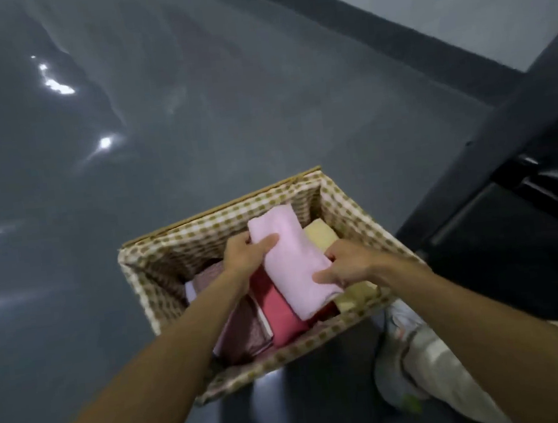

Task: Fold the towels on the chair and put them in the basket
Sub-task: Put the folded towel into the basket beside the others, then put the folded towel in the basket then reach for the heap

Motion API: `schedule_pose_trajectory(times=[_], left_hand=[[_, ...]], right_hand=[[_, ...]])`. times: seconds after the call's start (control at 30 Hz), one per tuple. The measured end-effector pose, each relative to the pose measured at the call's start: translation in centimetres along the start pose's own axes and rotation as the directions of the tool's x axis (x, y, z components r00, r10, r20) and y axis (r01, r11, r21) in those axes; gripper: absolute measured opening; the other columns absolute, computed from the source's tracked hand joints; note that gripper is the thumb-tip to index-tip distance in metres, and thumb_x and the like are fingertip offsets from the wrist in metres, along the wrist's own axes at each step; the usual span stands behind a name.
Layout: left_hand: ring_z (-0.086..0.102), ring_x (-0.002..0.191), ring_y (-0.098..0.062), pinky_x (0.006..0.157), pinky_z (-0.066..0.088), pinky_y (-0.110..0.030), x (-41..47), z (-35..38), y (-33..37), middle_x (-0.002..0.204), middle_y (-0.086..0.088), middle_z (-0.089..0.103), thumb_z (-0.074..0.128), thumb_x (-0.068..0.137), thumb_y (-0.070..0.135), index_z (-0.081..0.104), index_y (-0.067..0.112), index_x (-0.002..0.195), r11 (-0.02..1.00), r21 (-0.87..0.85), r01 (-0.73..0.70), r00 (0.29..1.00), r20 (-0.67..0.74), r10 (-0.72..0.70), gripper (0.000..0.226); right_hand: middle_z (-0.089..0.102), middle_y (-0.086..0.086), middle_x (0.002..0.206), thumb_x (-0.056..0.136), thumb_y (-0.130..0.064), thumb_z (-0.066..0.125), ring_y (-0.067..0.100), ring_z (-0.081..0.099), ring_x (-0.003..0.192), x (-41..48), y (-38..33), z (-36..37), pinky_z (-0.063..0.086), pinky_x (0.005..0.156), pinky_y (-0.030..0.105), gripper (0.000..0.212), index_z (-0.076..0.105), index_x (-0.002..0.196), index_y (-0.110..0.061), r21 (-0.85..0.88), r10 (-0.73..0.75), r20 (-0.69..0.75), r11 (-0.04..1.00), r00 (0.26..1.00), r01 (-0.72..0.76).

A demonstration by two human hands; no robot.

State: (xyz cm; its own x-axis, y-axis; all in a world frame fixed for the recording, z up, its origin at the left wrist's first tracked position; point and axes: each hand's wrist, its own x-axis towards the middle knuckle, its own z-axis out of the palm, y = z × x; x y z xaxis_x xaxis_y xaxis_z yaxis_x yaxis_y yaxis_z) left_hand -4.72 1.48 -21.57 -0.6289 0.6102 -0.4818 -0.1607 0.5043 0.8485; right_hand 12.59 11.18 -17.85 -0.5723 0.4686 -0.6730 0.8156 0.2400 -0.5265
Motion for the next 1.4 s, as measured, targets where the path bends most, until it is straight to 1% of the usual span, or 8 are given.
schedule_pose_trajectory(times=[0.1,0.37,0.47,0.67,0.83,1.03,1.2,1.4], left_hand=[[0.065,0.073,-0.018,0.063,0.054,-0.028,2.0,0.1,-3.4,0.090,-0.012,0.071,0.081,0.076,0.028,0.071,-0.005,0.093,0.990,0.121,0.067,0.996,-0.063,-0.060,0.038],[0.057,0.115,-0.035,0.095,0.047,-0.040,4.1,0.9,-6.6,0.123,-0.022,0.062,0.068,0.087,0.040,0.061,-0.005,0.121,0.871,0.488,0.063,0.997,0.017,-0.081,0.057],[0.059,0.111,-0.035,0.086,0.048,-0.034,3.8,0.3,-4.9,0.121,-0.023,0.062,0.066,0.089,0.033,0.060,-0.007,0.121,0.822,0.568,0.046,0.983,0.120,-0.138,0.051],[0.062,0.093,-0.028,0.069,0.042,-0.031,0.4,0.4,2.2,0.093,-0.010,0.062,0.062,0.087,0.017,0.063,0.001,0.096,0.612,0.734,-0.295,0.943,0.326,0.065,0.018],[0.062,0.086,-0.015,0.075,0.046,-0.022,-6.8,7.2,11.7,0.092,-0.002,0.067,0.061,0.091,0.010,0.067,0.012,0.105,0.675,0.458,-0.579,0.777,0.560,0.287,0.016],[0.066,0.091,-0.014,0.088,0.050,-0.030,-18.8,19.9,21.3,0.097,-0.004,0.073,0.064,0.090,0.013,0.070,0.023,0.096,0.536,0.158,-0.829,0.447,0.763,0.467,0.013],[0.062,0.101,-0.006,0.093,0.047,-0.024,-28.3,30.8,23.6,0.106,0.008,0.070,0.060,0.093,0.023,0.071,0.027,0.104,0.324,0.077,-0.943,0.209,0.894,0.396,0.016],[0.060,0.103,-0.003,0.090,0.044,-0.018,-38.2,42.2,22.1,0.107,0.012,0.067,0.059,0.093,0.023,0.070,0.027,0.107,0.256,-0.048,-0.965,0.024,0.963,0.269,0.019]], right_hand=[[0.060,0.011,0.123,0.088,-0.038,0.066,0.025,0.056,0.106,2.8,0.6,2.9,0.038,0.076,0.025,0.052,0.058,0.124,-0.002,-0.073,0.046,0.045,0.996,0.998,-0.043],[0.055,0.014,0.130,0.094,-0.016,0.054,0.027,0.053,0.118,4.5,1.8,6.0,0.042,0.093,0.029,0.036,0.051,0.128,-0.004,-0.340,0.070,0.039,0.939,0.997,-0.053],[0.059,0.009,0.122,0.093,-0.021,0.057,0.024,0.055,0.109,3.3,1.7,4.4,0.045,0.087,0.029,0.030,0.058,0.121,-0.009,-0.356,0.035,0.029,0.934,0.999,-0.023],[0.064,0.001,0.121,0.094,-0.023,0.056,0.020,0.058,0.110,-4.3,1.4,-2.3,0.046,0.093,0.031,0.025,0.065,0.117,-0.017,-0.359,-0.167,-0.154,0.928,0.974,0.103],[0.069,0.005,0.111,0.093,-0.020,0.054,0.024,0.062,0.104,-14.9,3.5,-9.6,0.050,0.089,0.037,0.021,0.068,0.108,-0.017,-0.444,-0.242,-0.388,0.894,0.889,0.049],[0.067,-0.002,0.110,0.094,-0.021,0.054,0.017,0.060,0.101,-30.4,11.6,-15.2,0.049,0.088,0.032,0.019,0.068,0.108,-0.022,-0.265,-0.099,-0.707,0.955,0.701,-0.132],[0.069,-0.004,0.108,0.093,-0.018,0.057,0.014,0.062,0.099,-41.7,20.5,-15.0,0.045,0.085,0.022,0.019,0.070,0.106,-0.021,-0.027,0.116,-0.834,0.968,0.539,-0.250],[0.072,-0.001,0.110,0.090,-0.012,0.056,0.017,0.063,0.107,-51.8,30.5,-12.4,0.036,0.082,0.015,0.024,0.072,0.107,-0.016,0.247,0.343,-0.897,0.913,0.281,-0.326]])
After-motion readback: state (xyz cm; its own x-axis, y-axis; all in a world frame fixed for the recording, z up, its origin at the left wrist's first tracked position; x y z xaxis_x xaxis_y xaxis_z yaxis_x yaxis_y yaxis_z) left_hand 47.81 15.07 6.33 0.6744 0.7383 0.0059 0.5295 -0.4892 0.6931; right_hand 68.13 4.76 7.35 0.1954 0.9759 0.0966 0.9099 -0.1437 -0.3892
